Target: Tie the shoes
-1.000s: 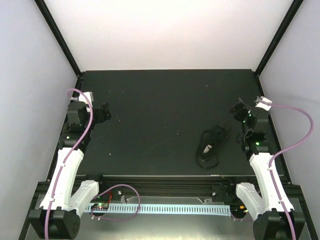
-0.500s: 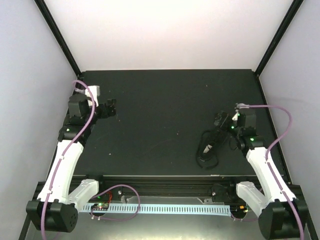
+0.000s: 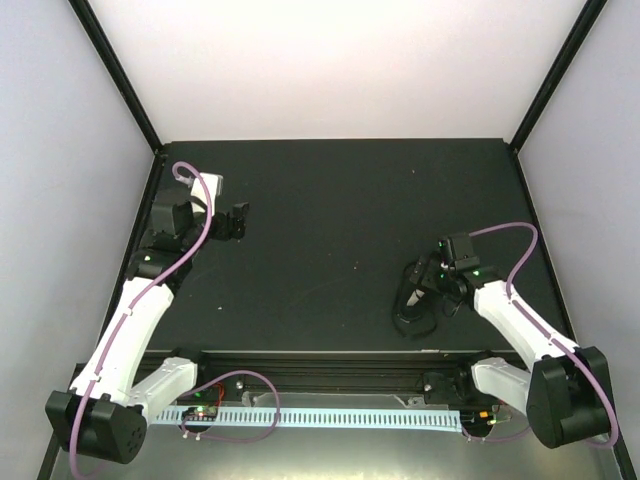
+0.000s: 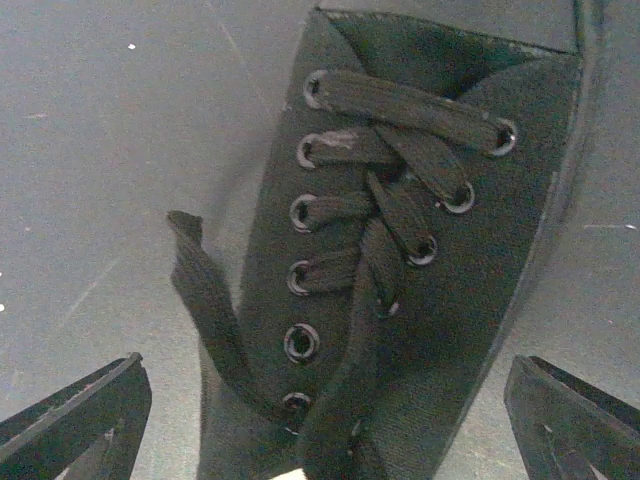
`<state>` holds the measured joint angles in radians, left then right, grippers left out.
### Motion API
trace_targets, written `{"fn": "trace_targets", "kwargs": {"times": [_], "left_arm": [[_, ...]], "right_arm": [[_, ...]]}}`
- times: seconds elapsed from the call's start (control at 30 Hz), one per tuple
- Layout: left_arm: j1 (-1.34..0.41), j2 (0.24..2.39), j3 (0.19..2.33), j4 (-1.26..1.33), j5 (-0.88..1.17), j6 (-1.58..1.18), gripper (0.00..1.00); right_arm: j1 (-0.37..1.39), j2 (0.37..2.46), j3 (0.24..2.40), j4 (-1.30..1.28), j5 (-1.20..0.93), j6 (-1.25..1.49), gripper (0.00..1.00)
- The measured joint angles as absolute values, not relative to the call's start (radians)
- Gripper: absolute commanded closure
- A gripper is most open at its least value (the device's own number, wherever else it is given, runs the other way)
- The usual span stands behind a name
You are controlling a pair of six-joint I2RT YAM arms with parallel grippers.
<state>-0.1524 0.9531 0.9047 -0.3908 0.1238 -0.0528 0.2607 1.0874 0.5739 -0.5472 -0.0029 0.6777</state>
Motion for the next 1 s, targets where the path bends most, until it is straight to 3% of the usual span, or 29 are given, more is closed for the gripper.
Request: {"fn": "trace_targets", "kwargs": {"times": [0.1,0.37,0.5,0.63,1.0], "left_arm": [[-0.152,0.951,0.902,-0.389,0.117,-0.047,0.01],[-0.152,0.949,0.9,-0.388,0.105,-0.041,0.01],[-0.152,0.949,0.9,-0.388,0.104,-0.041,0.01],[-0.152,0.949,0.9,-0.388,0.1,-0.04,0.01],[-0.152,0.916,0.89,-0.389,0.073,-0.035,0.01]], "right_arm": [[0.264,1.094,0.574,-0.566,0.01,0.68,0.06],[0.295,1.127,0.574,-0.575,0.034,0.693,0.32],[0.307,1.164,0.575,-0.562,0.051,0.688,0.53],[0.308,1.198,0.577,-0.543,0.05,0.668,0.97],[0.449,1.168,0.753,-0.566,-0.087,0.6,0.98]]}}
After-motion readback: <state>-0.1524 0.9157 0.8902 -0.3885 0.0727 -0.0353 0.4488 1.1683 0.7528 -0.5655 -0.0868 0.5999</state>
